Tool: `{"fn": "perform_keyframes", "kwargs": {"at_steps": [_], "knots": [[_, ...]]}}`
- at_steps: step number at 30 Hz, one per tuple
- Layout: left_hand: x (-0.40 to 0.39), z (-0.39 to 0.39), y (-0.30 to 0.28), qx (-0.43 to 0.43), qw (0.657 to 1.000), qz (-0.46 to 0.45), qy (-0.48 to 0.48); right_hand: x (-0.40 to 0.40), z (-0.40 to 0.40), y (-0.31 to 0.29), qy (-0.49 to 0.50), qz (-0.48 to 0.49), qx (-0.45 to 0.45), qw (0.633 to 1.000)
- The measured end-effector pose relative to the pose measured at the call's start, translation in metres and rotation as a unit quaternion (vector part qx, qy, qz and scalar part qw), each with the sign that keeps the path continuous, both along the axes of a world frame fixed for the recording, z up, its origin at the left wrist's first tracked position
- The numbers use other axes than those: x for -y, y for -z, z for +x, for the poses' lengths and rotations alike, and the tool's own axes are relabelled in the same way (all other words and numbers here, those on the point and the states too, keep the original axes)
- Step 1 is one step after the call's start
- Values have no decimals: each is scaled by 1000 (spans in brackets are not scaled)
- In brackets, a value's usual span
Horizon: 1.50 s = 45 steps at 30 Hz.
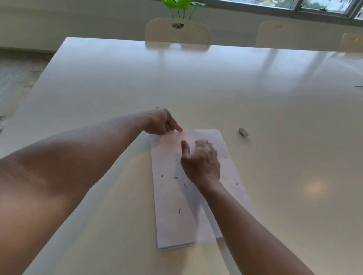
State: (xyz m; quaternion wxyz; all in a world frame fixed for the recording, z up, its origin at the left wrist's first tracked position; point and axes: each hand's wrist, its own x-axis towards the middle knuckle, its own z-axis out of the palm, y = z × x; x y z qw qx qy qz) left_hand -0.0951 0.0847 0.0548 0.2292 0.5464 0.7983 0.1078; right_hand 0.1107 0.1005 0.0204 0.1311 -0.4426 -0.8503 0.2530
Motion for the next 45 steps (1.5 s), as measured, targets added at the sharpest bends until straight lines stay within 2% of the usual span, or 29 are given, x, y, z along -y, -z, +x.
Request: {"fn": "perform_keyframes", "kwargs": {"at_steps": [2, 3, 6, 7, 10, 14, 20, 22, 24, 25, 27, 29, 31, 33, 37, 39, 41, 45], "knots": [[2, -1, 3, 0, 1000, 13, -2, 0, 4, 2, -17, 4, 48, 999], [3, -1, 4, 1, 1000, 18, -3, 2, 5, 1, -57, 5, 57, 997], [4, -2, 5, -3, 1000, 26, 4, 15, 6, -9, -203, -50, 21, 978], [4, -2, 6, -5, 1000, 28, 8, 18, 6, -13, -220, -62, -7, 973], [5, 0, 6, -2, 999, 35, 8, 10, 3, -18, -169, -37, -63, 983], [7, 0, 8, -8, 999, 47, 0, -10, -4, -8, -145, -26, 18, 989], [9, -1, 12, 21, 996, 80, -24, -16, -19, -3, -206, -20, 61, 976], [10, 0, 13, 37, 995, 87, -35, -17, -18, -3, -224, -80, -9, 971], [11, 0, 14, 44, 994, 90, -43, -18, -14, -4, -190, -166, -155, 955], [11, 1, 14, 44, 994, 90, -44, -20, -12, -5, -167, -178, -208, 947], [12, 1, 15, 46, 993, 95, -48, -25, -11, -4, -114, -180, -243, 946], [13, 0, 16, 52, 992, 103, -54, -26, -15, -4, -102, -172, -204, 958], [15, 1, 16, 58, 991, 106, -57, -24, -20, -3, -148, -140, -117, 972], [15, 1, 17, 64, 990, 108, -61, -18, -22, -3, -206, -126, -64, 968], [16, 1, 17, 68, 989, 112, -67, -14, -15, -12, -243, -257, -158, 922], [16, 1, 17, 74, 989, 108, -70, -17, -13, -12, -207, -255, -217, 919], [16, 0, 18, 90, 986, 111, -80, -19, -15, -8, -165, -219, -218, 937], [15, -4, 19, 134, 980, 101, -103, -11, -27, -5, -235, -106, -48, 965]]}}
